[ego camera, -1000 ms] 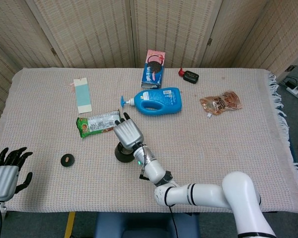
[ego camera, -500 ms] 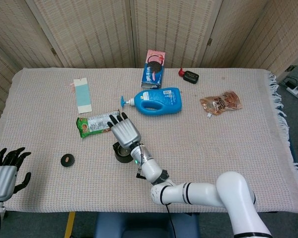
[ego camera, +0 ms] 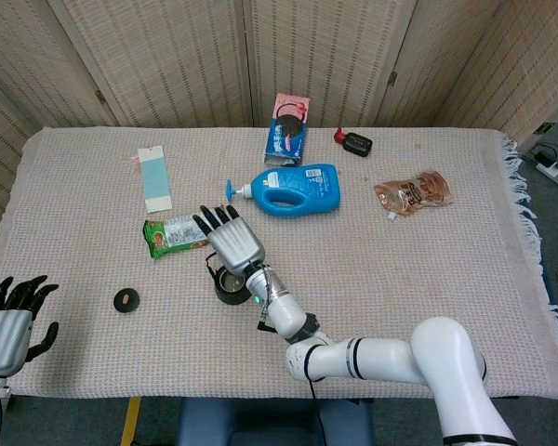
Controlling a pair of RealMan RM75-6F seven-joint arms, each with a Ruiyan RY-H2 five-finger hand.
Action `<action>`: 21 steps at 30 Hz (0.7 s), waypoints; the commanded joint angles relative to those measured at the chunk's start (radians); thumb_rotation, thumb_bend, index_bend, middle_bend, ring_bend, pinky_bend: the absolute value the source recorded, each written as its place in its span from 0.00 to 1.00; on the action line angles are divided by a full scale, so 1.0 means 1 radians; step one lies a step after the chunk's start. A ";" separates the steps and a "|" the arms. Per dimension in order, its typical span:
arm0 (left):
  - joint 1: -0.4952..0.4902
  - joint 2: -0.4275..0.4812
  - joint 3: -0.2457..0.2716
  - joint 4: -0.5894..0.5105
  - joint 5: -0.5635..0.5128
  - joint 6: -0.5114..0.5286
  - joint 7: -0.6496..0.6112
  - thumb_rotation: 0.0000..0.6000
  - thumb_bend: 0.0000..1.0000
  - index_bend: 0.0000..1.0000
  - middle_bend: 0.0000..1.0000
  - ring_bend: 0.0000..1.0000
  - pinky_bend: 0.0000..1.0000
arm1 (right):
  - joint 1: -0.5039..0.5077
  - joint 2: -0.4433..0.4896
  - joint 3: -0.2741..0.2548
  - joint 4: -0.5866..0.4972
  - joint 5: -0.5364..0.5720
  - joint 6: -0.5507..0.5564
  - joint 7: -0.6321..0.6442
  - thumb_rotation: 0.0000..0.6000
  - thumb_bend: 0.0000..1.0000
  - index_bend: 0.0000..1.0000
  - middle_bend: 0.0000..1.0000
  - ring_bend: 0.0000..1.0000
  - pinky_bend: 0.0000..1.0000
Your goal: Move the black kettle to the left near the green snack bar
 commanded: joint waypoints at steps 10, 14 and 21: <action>-0.066 -0.007 -0.010 0.012 0.014 -0.087 -0.006 1.00 0.39 0.20 0.09 0.14 0.00 | -0.312 0.391 -0.172 -0.500 -0.236 0.280 0.105 1.00 0.09 0.06 0.14 0.20 0.13; -0.094 -0.015 -0.005 0.020 0.028 -0.123 0.001 1.00 0.39 0.21 0.09 0.16 0.00 | -0.422 0.517 -0.250 -0.607 -0.330 0.359 0.148 1.00 0.09 0.08 0.16 0.21 0.14; -0.144 -0.041 0.000 0.039 0.048 -0.187 0.005 1.00 0.38 0.26 0.17 0.35 0.05 | -0.609 0.673 -0.372 -0.661 -0.516 0.483 0.280 1.00 0.09 0.10 0.16 0.25 0.18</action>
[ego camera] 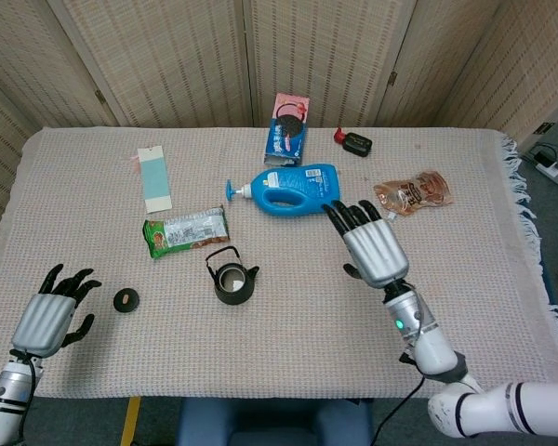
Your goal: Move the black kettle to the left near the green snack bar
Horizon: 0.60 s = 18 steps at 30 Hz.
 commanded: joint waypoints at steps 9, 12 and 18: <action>-0.083 -0.036 0.019 0.034 0.040 -0.102 0.056 1.00 0.25 0.23 0.20 0.64 0.46 | -0.261 0.133 -0.137 0.015 -0.215 0.164 0.212 1.00 0.09 0.10 0.17 0.29 0.23; -0.112 -0.039 0.021 0.033 0.026 -0.154 0.083 1.00 0.25 0.21 0.19 0.69 0.56 | -0.292 0.139 -0.136 0.033 -0.227 0.164 0.246 1.00 0.09 0.10 0.17 0.29 0.23; -0.156 -0.070 0.009 0.055 -0.032 -0.224 0.143 1.00 0.24 0.16 0.16 0.70 0.58 | -0.333 0.140 -0.121 0.051 -0.262 0.161 0.294 1.00 0.09 0.10 0.17 0.29 0.23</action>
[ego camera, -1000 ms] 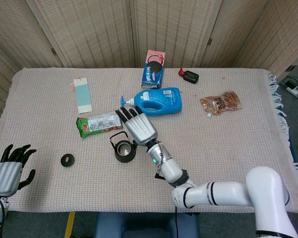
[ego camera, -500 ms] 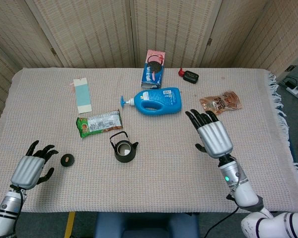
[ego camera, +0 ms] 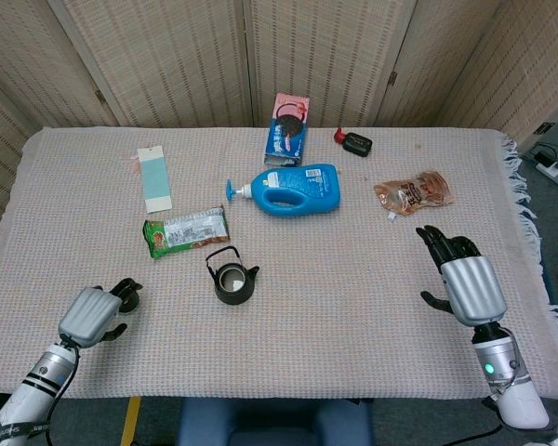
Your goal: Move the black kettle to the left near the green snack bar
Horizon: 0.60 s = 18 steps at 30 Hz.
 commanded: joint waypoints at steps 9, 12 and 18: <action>-0.043 -0.077 -0.012 0.091 -0.128 -0.066 0.114 1.00 0.24 0.19 0.15 0.71 0.58 | -0.044 -0.011 0.037 0.037 -0.019 -0.045 0.057 1.00 0.09 0.10 0.17 0.29 0.23; -0.047 -0.088 -0.013 0.104 -0.156 -0.073 0.122 1.00 0.24 0.20 0.16 0.71 0.58 | -0.052 -0.015 0.046 0.043 -0.020 -0.058 0.062 1.00 0.09 0.10 0.17 0.29 0.23; -0.056 -0.111 -0.007 0.136 -0.176 -0.082 0.121 1.00 0.24 0.22 0.17 0.71 0.58 | -0.071 -0.020 0.060 0.051 -0.020 -0.076 0.070 1.00 0.09 0.10 0.17 0.29 0.23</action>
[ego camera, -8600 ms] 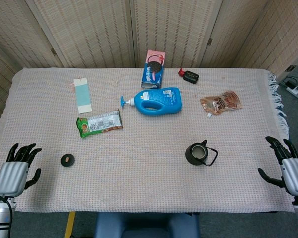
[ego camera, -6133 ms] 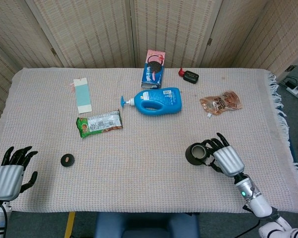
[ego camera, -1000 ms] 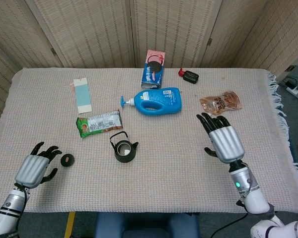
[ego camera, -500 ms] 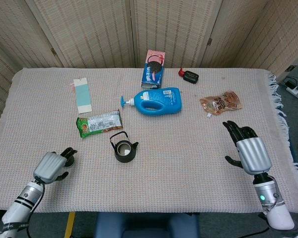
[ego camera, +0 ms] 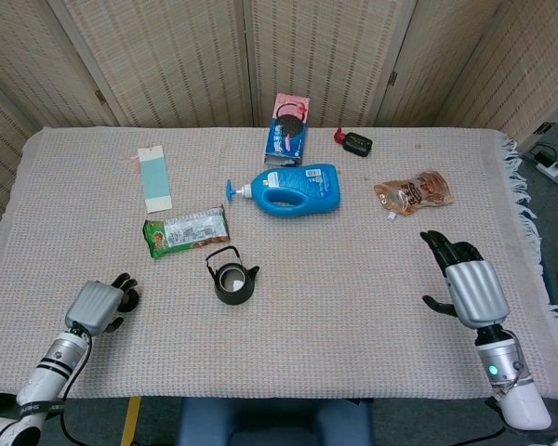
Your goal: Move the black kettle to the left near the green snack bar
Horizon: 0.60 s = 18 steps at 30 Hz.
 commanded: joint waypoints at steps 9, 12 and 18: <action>-0.018 -0.044 0.006 0.046 -0.012 -0.001 -0.003 1.00 0.25 0.25 0.20 0.72 0.58 | -0.031 0.002 0.026 0.010 0.000 -0.016 0.018 1.00 0.09 0.10 0.17 0.29 0.23; -0.023 -0.054 0.008 0.057 -0.016 -0.003 -0.001 1.00 0.25 0.26 0.21 0.73 0.58 | -0.036 0.003 0.033 0.012 -0.002 -0.023 0.023 1.00 0.09 0.10 0.17 0.29 0.23; -0.027 -0.073 0.009 0.088 -0.026 -0.002 -0.010 1.00 0.26 0.29 0.25 0.74 0.58 | -0.045 0.002 0.046 0.017 -0.003 -0.037 0.031 1.00 0.09 0.10 0.17 0.29 0.23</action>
